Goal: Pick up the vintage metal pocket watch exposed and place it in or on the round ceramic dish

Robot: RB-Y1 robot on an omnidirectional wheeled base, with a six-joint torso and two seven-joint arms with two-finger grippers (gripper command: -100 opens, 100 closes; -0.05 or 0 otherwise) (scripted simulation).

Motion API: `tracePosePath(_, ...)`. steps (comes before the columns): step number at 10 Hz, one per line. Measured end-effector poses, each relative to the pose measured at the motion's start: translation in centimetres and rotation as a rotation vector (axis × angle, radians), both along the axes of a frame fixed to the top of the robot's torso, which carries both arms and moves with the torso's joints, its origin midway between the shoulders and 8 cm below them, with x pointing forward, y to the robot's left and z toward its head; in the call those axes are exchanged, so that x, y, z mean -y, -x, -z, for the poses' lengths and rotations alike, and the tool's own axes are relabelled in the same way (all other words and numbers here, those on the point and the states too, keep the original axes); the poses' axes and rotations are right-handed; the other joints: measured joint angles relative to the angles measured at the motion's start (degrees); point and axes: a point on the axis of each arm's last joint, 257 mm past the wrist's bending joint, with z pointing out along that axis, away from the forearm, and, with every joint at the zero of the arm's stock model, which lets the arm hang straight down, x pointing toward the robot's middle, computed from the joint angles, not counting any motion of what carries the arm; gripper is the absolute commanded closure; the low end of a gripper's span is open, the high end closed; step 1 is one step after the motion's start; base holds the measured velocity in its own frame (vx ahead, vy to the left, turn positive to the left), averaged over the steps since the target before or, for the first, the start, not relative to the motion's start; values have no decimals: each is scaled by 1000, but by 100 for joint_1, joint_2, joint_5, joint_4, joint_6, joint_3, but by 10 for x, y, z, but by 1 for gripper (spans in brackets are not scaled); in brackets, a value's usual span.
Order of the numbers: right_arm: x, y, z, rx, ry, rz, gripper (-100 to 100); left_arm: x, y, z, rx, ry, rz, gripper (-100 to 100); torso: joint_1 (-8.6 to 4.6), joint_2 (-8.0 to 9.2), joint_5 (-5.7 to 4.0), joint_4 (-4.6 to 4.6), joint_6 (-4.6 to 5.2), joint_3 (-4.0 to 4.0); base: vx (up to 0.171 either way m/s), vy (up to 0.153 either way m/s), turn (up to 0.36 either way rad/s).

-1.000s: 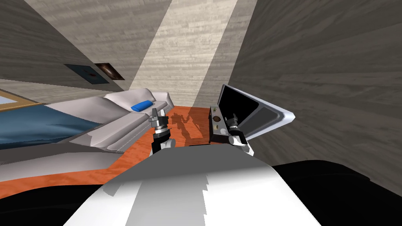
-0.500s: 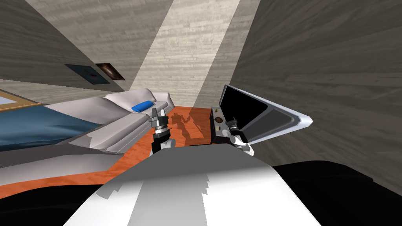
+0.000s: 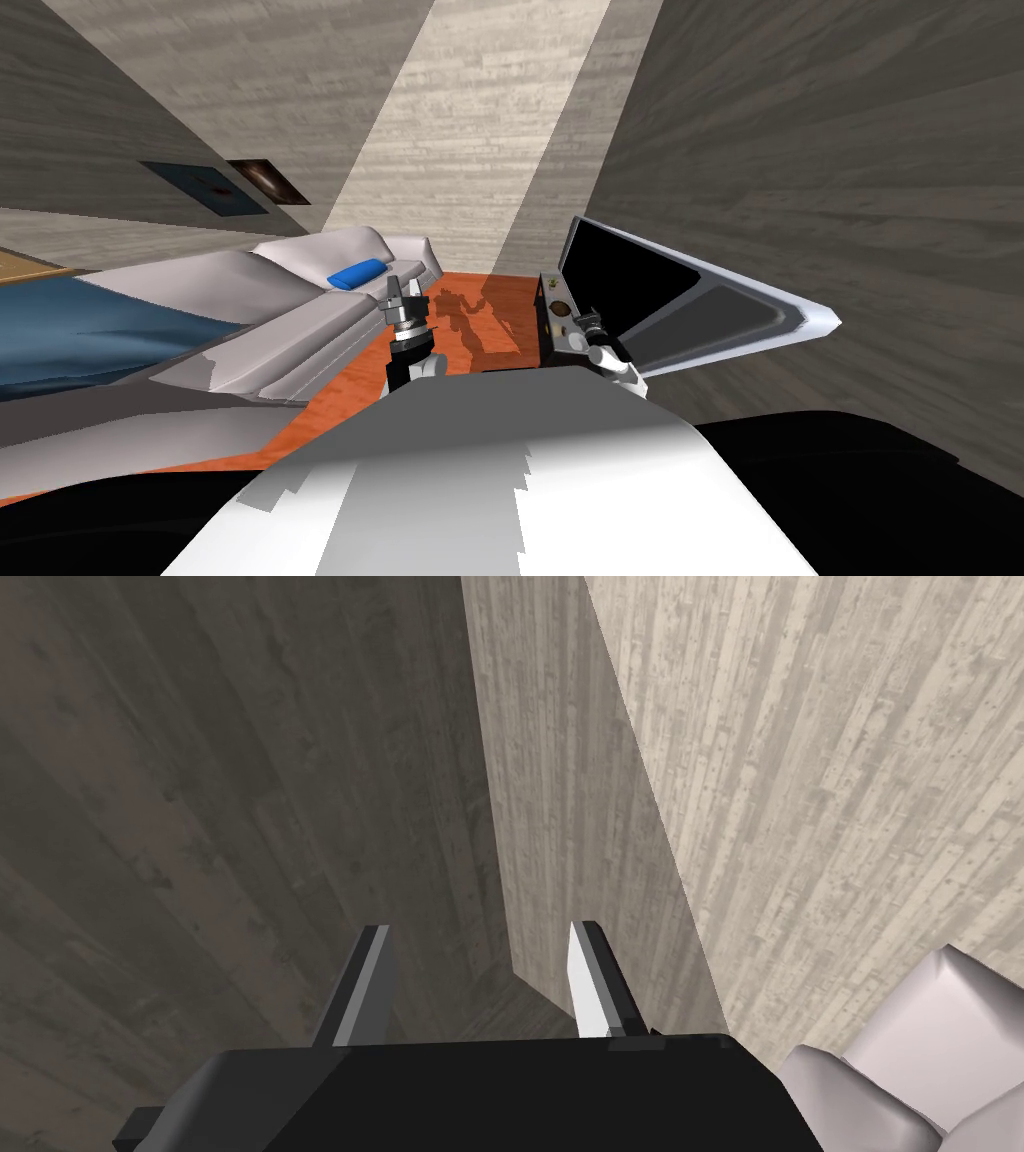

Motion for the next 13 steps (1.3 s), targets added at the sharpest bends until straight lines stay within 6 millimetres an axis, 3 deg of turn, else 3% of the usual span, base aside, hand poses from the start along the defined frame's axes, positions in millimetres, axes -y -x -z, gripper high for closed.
tracePosePath(6,0,14,75,-177,-195,17,-100,0,0,0,0,0,0,0,-14,3,-3,1,0,2,79,26,-75)
tracePosePath(8,-4,27,109,-254,-268,29,-100,0,0,0,0,0,0,0,-8,-12,-2,-3,-1,-7,106,36,-77)
tracePosePath(13,-10,48,156,-388,-380,52,-100,0,0,0,0,0,0,0,-13,4,-3,1,-1,2,76,22,-87)
